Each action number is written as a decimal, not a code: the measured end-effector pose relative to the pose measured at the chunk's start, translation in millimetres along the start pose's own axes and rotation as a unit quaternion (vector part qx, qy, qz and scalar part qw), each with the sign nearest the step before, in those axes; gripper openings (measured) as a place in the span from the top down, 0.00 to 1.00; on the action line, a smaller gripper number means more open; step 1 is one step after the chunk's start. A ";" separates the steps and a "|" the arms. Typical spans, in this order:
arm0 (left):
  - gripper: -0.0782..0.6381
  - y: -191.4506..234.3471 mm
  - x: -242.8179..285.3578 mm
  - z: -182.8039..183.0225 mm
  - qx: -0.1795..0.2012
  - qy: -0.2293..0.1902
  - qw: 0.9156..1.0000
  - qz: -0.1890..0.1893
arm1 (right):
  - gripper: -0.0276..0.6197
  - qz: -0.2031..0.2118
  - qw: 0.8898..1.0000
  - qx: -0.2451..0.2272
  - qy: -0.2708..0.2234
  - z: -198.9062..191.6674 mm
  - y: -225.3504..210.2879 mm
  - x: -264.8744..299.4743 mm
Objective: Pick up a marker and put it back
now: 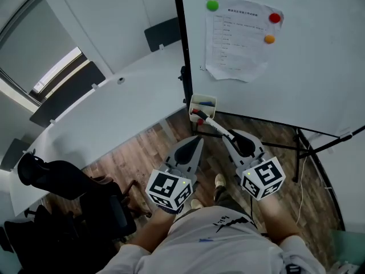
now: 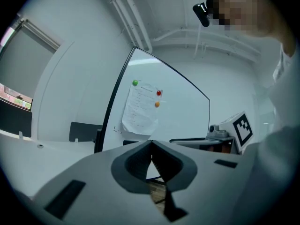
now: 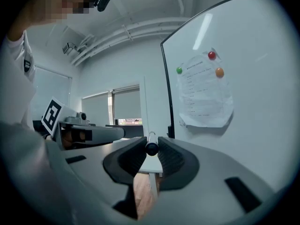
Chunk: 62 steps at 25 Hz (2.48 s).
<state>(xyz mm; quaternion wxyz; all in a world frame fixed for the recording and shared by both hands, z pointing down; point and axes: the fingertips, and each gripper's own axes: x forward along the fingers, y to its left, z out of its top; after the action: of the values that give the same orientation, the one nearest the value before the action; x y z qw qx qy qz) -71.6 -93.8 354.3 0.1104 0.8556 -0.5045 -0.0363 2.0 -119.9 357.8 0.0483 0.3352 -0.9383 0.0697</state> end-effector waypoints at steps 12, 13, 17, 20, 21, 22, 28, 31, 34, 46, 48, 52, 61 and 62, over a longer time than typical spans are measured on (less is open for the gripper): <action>0.88 4.8 -7.5 5.2 -0.004 -0.005 1.000 0.007 | 0.83 0.006 1.000 -0.011 -0.004 9.3 11.8 4.5; 0.88 6.1 -7.1 5.6 -0.005 -0.006 1.000 0.009 | 0.83 0.007 1.000 -0.009 -0.004 7.7 11.5 5.8; 0.88 9.8 -3.2 5.7 -0.007 -0.007 1.000 0.012 | 0.83 0.010 1.000 -0.007 -0.001 5.9 9.5 10.5; 0.88 11.4 0.7 5.4 -0.011 -0.008 1.000 0.012 | 0.83 0.008 1.000 -0.008 0.001 8.1 5.5 12.3; 0.88 12.1 2.5 4.5 -0.012 -0.008 1.000 0.012 | 0.83 0.008 1.000 -0.008 0.002 8.6 3.6 13.1; 0.88 13.0 4.4 3.2 -0.014 -0.008 1.000 0.012 | 0.83 0.007 1.000 -0.008 0.003 8.3 1.4 14.3; 0.88 23.0 22.4 -11.6 -0.027 0.000 1.000 0.014 | 0.83 0.003 1.000 0.004 0.024 -12.6 -21.3 29.8; 0.88 30.7 37.3 -17.3 -0.031 0.002 0.999 0.018 | 0.83 0.004 0.999 -0.006 0.041 -27.1 -37.3 42.8; 0.88 42.5 50.9 -24.0 -0.042 0.006 0.998 0.039 | 0.83 0.011 0.997 -0.013 0.076 -51.3 -54.3 58.5; 0.88 95.9 93.9 -66.7 -0.078 0.041 0.987 0.131 | 0.83 0.065 0.980 -0.039 0.185 -149.2 -108.8 134.9; 0.88 101.4 96.2 -71.9 -0.084 0.045 0.985 0.141 | 0.83 0.072 0.977 -0.044 0.197 -161.7 -111.3 143.4; 0.88 112.8 94.2 -79.1 -0.096 0.048 0.981 0.161 | 0.83 0.089 0.971 -0.051 0.215 -179.2 -109.7 156.4; 0.88 115.8 94.3 -86.2 -0.102 0.053 0.979 0.167 | 0.83 0.096 0.964 -0.058 0.241 -196.6 -112.4 158.1; 0.88 114.8 94.6 -86.2 -0.102 0.053 0.979 0.166 | 0.83 0.098 0.963 -0.055 0.243 -197.9 -112.2 157.3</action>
<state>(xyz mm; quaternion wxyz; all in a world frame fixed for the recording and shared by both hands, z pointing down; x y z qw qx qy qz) -108.6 -216.7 468.6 0.2279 0.7449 -0.6266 -0.0236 -39.2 -271.4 585.5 0.2864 0.2118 -0.9288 0.1022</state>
